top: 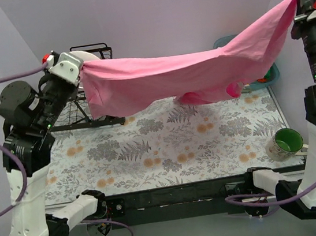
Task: Roll the t-shirts
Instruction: Flatten out the T-shirt at the center of the board.
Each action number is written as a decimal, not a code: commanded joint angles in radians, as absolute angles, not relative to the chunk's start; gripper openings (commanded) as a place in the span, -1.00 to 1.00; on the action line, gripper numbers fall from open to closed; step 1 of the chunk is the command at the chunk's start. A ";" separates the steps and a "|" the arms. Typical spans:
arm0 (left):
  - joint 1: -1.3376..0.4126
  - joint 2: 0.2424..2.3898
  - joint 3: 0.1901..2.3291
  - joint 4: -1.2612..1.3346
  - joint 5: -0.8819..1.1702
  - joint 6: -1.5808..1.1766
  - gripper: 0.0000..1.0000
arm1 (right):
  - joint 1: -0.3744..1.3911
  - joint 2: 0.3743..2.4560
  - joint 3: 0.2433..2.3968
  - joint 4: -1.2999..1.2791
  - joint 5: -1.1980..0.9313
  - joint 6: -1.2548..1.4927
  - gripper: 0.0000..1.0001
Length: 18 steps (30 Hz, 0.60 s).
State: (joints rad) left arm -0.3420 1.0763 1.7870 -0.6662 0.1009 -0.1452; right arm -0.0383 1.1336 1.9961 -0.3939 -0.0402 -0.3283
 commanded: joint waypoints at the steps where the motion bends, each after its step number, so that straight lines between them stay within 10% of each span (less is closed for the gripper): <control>1: -0.337 0.991 1.786 -0.741 0.257 -0.153 -1.00 | -0.043 1.062 2.007 -0.396 -0.008 -0.353 -0.97; 18: -0.337 0.968 1.008 -0.869 0.624 -0.140 -1.00 | -0.043 0.968 1.191 -0.453 -0.285 -0.362 -0.97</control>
